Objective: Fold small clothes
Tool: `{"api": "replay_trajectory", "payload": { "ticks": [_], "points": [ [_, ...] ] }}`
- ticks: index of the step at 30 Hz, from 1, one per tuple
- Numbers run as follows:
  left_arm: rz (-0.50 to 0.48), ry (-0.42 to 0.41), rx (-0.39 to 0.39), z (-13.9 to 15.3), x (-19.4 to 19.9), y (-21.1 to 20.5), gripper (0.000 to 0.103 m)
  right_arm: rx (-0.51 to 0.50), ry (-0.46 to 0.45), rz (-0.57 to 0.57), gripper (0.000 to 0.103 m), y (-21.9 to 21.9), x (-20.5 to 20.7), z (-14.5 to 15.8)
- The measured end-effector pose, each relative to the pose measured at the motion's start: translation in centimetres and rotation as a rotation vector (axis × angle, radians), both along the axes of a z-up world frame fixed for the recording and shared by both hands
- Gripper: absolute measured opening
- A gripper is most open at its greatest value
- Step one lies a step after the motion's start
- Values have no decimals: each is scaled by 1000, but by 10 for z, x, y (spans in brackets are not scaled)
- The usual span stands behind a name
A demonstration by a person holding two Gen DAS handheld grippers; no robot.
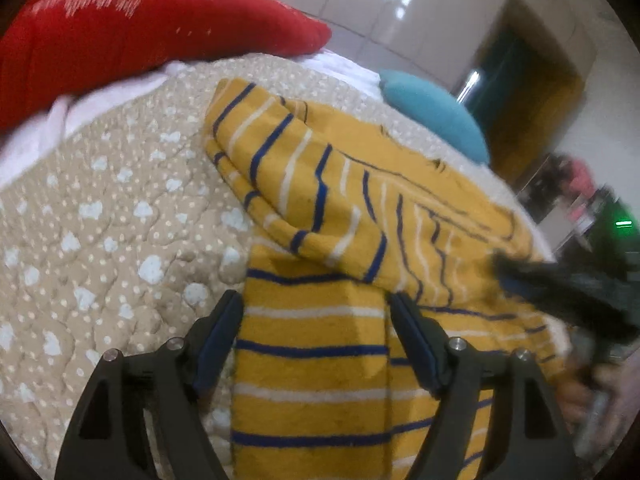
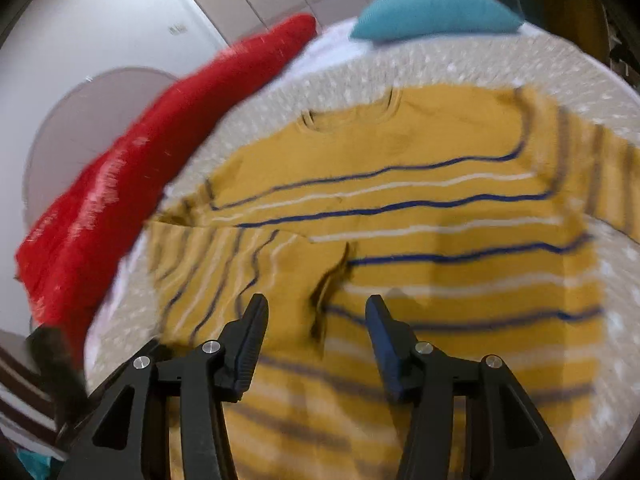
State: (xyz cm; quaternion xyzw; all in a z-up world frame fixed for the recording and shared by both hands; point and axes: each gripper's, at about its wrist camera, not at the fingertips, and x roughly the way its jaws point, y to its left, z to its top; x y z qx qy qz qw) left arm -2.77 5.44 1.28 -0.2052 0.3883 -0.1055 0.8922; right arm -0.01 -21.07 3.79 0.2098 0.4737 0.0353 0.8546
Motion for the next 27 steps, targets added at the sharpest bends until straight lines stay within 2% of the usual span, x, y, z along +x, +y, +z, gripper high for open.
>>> {"api": "replay_trajectory", "payload": {
  "ticks": [1, 4, 6, 9, 12, 15, 18, 20, 21, 23, 24, 27],
  "points": [
    [-1, -6, -18, -1, -1, 2, 75, -6, 28, 2, 55, 4, 11, -9],
    [-7, -20, -45, -3, -2, 3, 76, -48, 32, 29, 9, 17, 23, -8],
    [-11, -18, -53, -3, -2, 3, 77, -78, 10, 43, 5, 19, 27, 6],
    [-11, -11, -48, -2, -2, 1, 77, -126, -63, 43, 5, 14, 34, 42],
    [-10, -7, -47, -2, -1, 1, 77, -204, -110, -29, 5, -15, 41, 73],
    [-9, -4, -42, -1, 0, 1, 77, -271, -58, -156, 5, -62, 48, 72],
    [-6, -1, -30, -2, 0, 0, 77, -388, 102, -258, 9, -102, 58, 40],
    [-4, -1, -27, -1, 0, 0, 77, -453, 144, -314, 11, -113, 54, 31],
    [-3, 0, -27, -2, 0, 0, 77, -432, 106, -317, 12, -112, 50, 36],
    [-1, 1, -24, -1, 0, -1, 77, -408, 42, -294, 24, -97, 50, 48],
    [1, 2, -21, -1, 0, -2, 77, -406, 15, -264, 26, -83, 54, 52],
    [1, 2, -13, -1, 0, -2, 77, -354, -26, -79, 35, -24, 79, 60]
  ]
}}
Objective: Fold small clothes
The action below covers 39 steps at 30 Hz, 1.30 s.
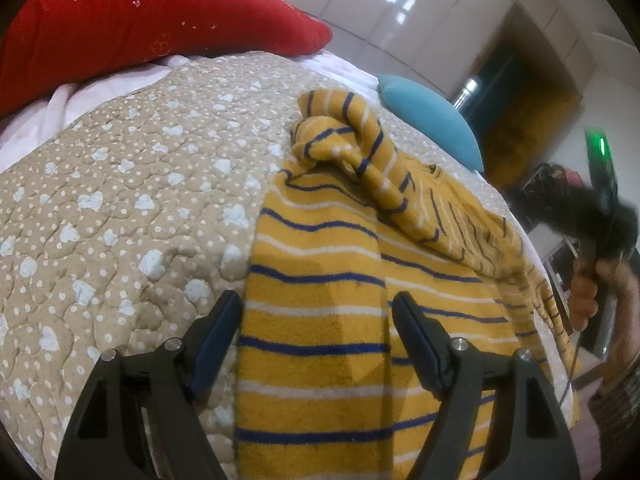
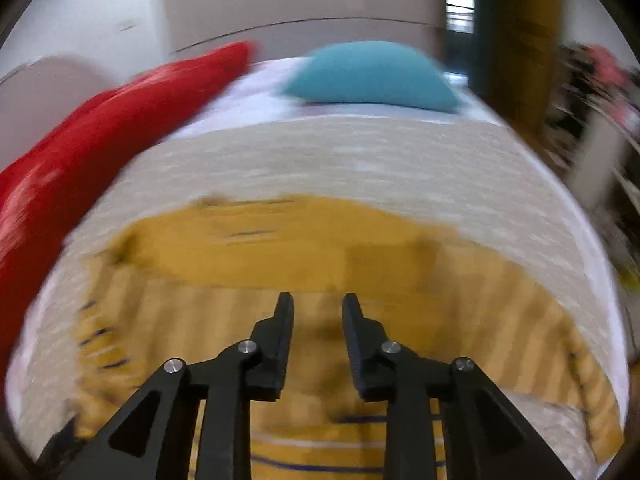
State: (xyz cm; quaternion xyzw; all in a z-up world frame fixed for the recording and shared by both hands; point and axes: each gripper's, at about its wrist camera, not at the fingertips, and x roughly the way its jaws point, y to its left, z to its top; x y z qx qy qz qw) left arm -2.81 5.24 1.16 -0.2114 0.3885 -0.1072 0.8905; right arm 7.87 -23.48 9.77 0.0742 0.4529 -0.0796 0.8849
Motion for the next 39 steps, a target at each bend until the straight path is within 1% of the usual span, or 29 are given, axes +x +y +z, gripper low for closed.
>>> {"api": "replay_trajectory", "payload": {
  "ticks": [2, 3, 5, 9, 11, 13, 14, 15, 16, 17, 19, 21, 22, 23, 24, 25, 27, 29, 31, 34, 36, 37, 39],
  "points": [
    [0, 0, -4, 0, 0, 0, 77, 59, 7, 140, 54, 41, 20, 1],
    [0, 0, -6, 0, 0, 0, 77, 68, 8, 192, 57, 61, 29, 2],
    [-1, 0, -6, 0, 0, 0, 77, 43, 16, 291, 64, 105, 55, 2],
    [-5, 0, -10, 0, 0, 1, 78, -29, 60, 390, 65, 166, 96, -12],
    [-9, 0, -15, 0, 0, 1, 79, -71, 89, 433, 65, 190, 118, -22],
    [-15, 1, -20, 0, 0, 2, 80, -143, 137, 476, 64, 212, 133, -35],
    [-17, 2, -22, 0, 1, 2, 80, -214, 176, 498, 42, 221, 140, -45],
    [-17, 2, -23, 0, 1, 2, 80, -301, 221, 529, 17, 229, 145, -57],
    [-19, 4, -25, 0, 1, 2, 80, -355, 257, 542, 6, 230, 147, -64],
    [-20, 4, -26, 0, 2, 2, 81, -397, 281, 531, 5, 228, 153, -70],
    [-23, 6, -29, 0, 2, 3, 82, -375, 264, 480, 5, 211, 166, -67],
    [-26, 6, -30, -1, 3, 3, 82, -320, 237, 349, 6, 184, 186, -65],
    [-27, 5, -33, -1, 3, 4, 82, -294, 238, 249, 8, 165, 197, -69],
    [-28, 4, -35, -1, 5, 4, 82, -290, 248, 194, 14, 155, 203, -74],
    [-28, 4, -38, -1, 5, 5, 82, -287, 272, 142, 15, 146, 210, -80],
    [-28, 4, -40, -1, 5, 6, 82, -256, 286, 117, 15, 137, 209, -84],
    [-27, 6, -36, -1, 5, 5, 82, -210, 246, 130, 17, 131, 199, -77],
    [-27, 7, -30, -1, 4, 4, 82, -163, 182, 181, 25, 133, 176, -57],
    [-26, 8, -32, 0, 3, 5, 82, -113, 124, 231, 32, 137, 150, -36],
    [-6, 2, -72, 4, -2, 12, 82, -46, 77, 320, 32, 150, 110, -13],
    [26, -7, -105, 8, -8, 22, 82, 25, 75, 383, 32, 160, 88, -10],
    [48, -14, -109, 10, -11, 27, 82, 54, 82, 409, 32, 165, 80, -13],
    [109, -28, -100, 14, -16, 40, 82, 49, 102, 416, 32, 171, 77, -26]
  ]
}}
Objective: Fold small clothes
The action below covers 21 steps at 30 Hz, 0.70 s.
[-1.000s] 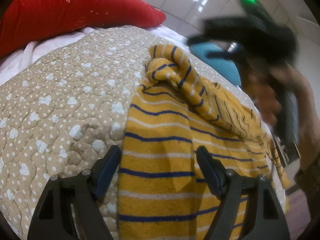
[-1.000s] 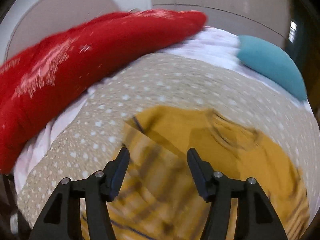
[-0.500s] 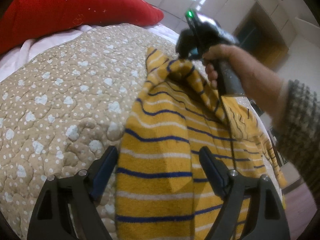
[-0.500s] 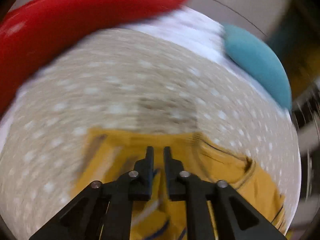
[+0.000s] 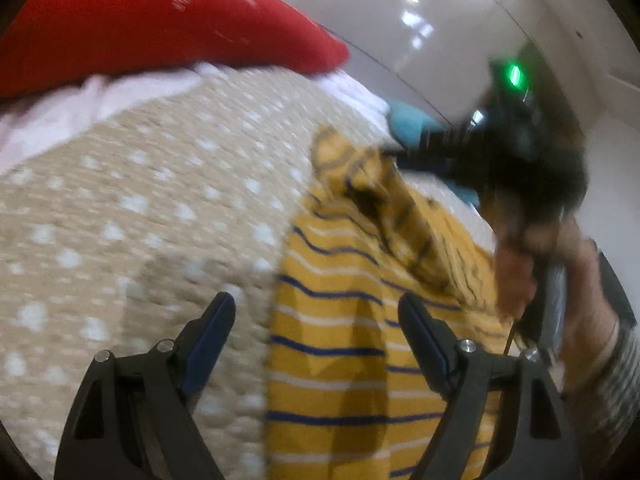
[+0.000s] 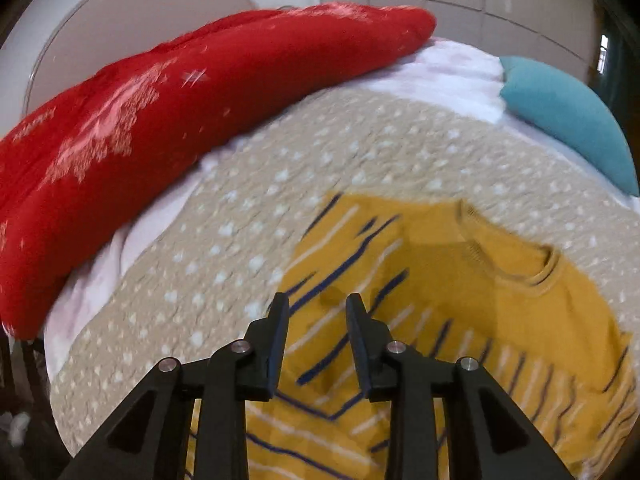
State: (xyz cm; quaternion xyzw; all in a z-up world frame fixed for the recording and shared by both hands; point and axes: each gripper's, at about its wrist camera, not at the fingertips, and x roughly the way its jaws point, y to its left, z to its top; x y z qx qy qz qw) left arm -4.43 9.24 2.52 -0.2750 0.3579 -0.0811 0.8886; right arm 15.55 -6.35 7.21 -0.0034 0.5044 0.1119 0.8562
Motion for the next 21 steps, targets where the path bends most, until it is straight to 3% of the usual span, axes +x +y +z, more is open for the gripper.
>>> {"api": "replay_trajectory", "payload": {
  "ticks": [2, 5, 9, 11, 13, 17, 19, 21],
  "points": [
    [43, 0, -3, 1, -4, 13, 82, -23, 93, -55, 32, 2, 7, -27],
    [91, 12, -22, 0, -7, 31, 82, 183, 252, -79, 32, 4, 6, -63],
    [122, 7, -7, 1, -12, 40, 83, 380, 232, 57, 34, 19, -31, -43],
    [122, 9, 19, 2, -13, 35, 83, 450, 174, 17, 34, -2, -56, -22],
    [111, 3, 42, 3, -14, 26, 83, 453, 76, -82, 36, -40, -81, 0],
    [62, -3, 79, 4, -18, 4, 83, 297, -121, -388, 50, -140, -142, 30],
    [28, -20, 81, 9, -24, -9, 83, 242, -138, -496, 52, -185, -164, 27],
    [-10, -66, 133, 16, -32, -28, 84, 247, -103, -536, 52, -212, -178, 13]
  ]
}}
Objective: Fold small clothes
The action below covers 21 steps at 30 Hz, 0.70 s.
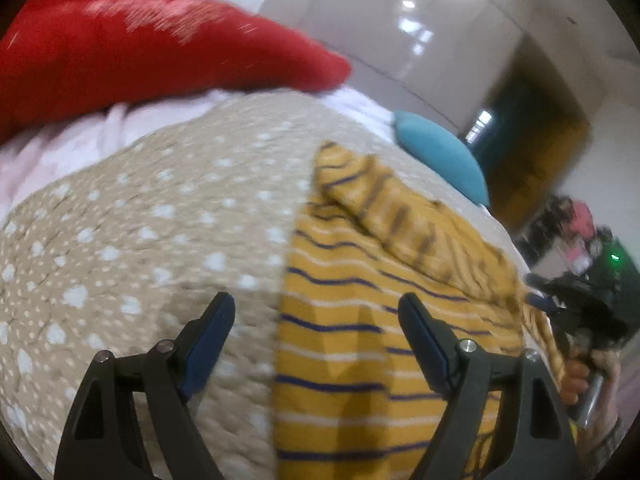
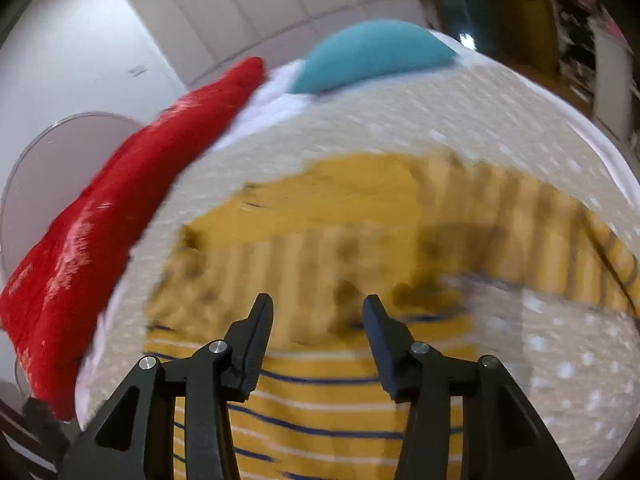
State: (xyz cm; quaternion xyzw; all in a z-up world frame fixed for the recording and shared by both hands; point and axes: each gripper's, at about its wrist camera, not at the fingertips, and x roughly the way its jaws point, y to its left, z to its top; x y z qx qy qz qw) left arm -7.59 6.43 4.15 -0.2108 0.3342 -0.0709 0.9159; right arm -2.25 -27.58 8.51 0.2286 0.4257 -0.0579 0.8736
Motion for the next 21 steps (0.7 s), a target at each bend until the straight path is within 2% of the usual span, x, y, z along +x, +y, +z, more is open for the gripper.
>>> {"api": "replay_trajectory", "payload": {
  "ticks": [2, 4, 5, 6, 7, 10, 12, 17, 21],
  "points": [
    [-33, -33, 72, 3, -5, -20, 86, 81, 15, 2, 52, -15, -6, -18],
    [-60, -29, 137, -2, -2, -37, 87, 195, 18, 22, 51, -27, 1, -41],
    [-69, -4, 169, -8, 2, -44, 87, 209, 43, -7, 45, -33, 4, -54],
    [-71, 24, 189, -13, 6, -48, 87, 156, 63, -73, 38, -41, 1, -62],
    [-62, 60, 207, -19, 11, -51, 87, 115, 52, -122, 26, -44, -4, -65],
    [-33, 103, 229, -26, 15, -53, 87, 123, -29, -172, 26, -51, -28, -63],
    [-32, 113, 250, -30, 16, -55, 87, 119, -69, -164, 26, -52, -43, -66],
    [-23, 151, 383, -33, 19, -74, 89, 254, -158, -160, 26, -66, -62, -86],
    [-15, 173, 420, -34, 20, -78, 92, 283, -187, -153, 29, -81, -74, -85]
  ]
}}
